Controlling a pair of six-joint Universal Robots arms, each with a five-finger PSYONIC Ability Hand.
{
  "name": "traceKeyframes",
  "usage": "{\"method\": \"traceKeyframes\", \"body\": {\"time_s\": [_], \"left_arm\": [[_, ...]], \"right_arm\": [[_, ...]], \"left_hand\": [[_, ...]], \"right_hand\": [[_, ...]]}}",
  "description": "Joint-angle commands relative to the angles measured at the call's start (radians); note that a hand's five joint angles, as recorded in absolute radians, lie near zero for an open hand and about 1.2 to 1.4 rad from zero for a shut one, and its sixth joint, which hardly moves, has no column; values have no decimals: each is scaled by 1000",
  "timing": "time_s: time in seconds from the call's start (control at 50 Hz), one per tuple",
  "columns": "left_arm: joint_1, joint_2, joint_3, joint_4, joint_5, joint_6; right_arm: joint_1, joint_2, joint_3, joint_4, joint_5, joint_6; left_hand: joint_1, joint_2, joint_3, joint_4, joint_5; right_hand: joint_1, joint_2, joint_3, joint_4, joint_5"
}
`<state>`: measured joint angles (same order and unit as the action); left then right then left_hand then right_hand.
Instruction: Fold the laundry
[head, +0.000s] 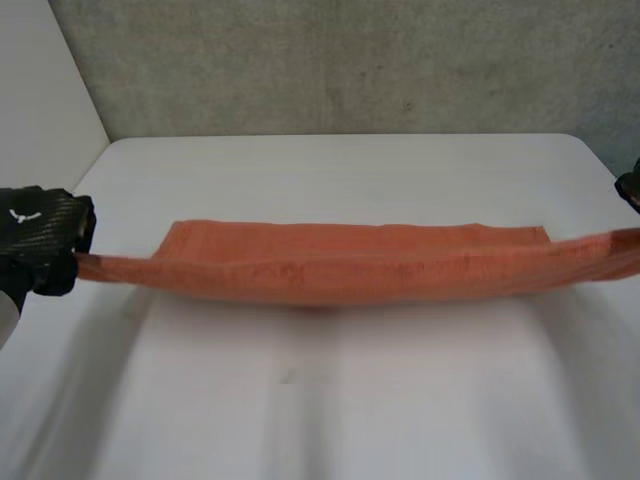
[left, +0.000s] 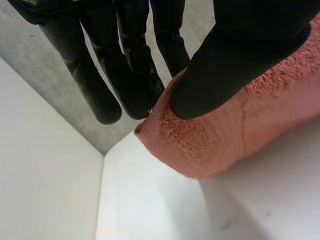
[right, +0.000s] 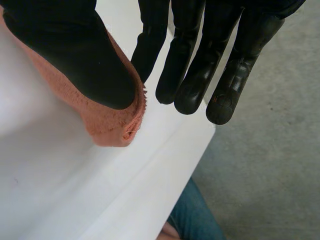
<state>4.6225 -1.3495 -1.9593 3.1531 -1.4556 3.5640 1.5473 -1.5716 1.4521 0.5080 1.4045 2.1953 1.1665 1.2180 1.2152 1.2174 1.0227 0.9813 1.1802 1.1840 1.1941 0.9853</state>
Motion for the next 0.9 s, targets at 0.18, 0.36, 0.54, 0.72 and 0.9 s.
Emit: {"method": "traceKeyframes", "body": {"time_s": [0.18,0.36,0.54,0.72,0.9], "left_arm": [[-7,-500,172,246,32,9],[-41,-790,446,358,31,12],[-70,-953,634,377,31,10],[-79,-1008,666,456,37,10],[-126,-927,583,528,32,7]], "right_arm": [[14,404,-21,-253,13,40],[83,622,-186,-423,82,152],[126,716,-259,-643,122,150],[160,782,-309,-779,160,158],[163,623,-198,-772,176,406]], "left_hand": [[230,178,181,179,199],[230,178,181,179,199],[230,178,181,179,199],[-521,-573,-570,-572,-552],[-992,-1043,-1041,-1043,-1023]], "right_hand": [[415,216,212,202,236],[415,216,212,202,236],[415,216,212,202,236],[-807,-1006,-1009,-1020,-985],[-807,-1006,-1009,-1020,-985]]}}
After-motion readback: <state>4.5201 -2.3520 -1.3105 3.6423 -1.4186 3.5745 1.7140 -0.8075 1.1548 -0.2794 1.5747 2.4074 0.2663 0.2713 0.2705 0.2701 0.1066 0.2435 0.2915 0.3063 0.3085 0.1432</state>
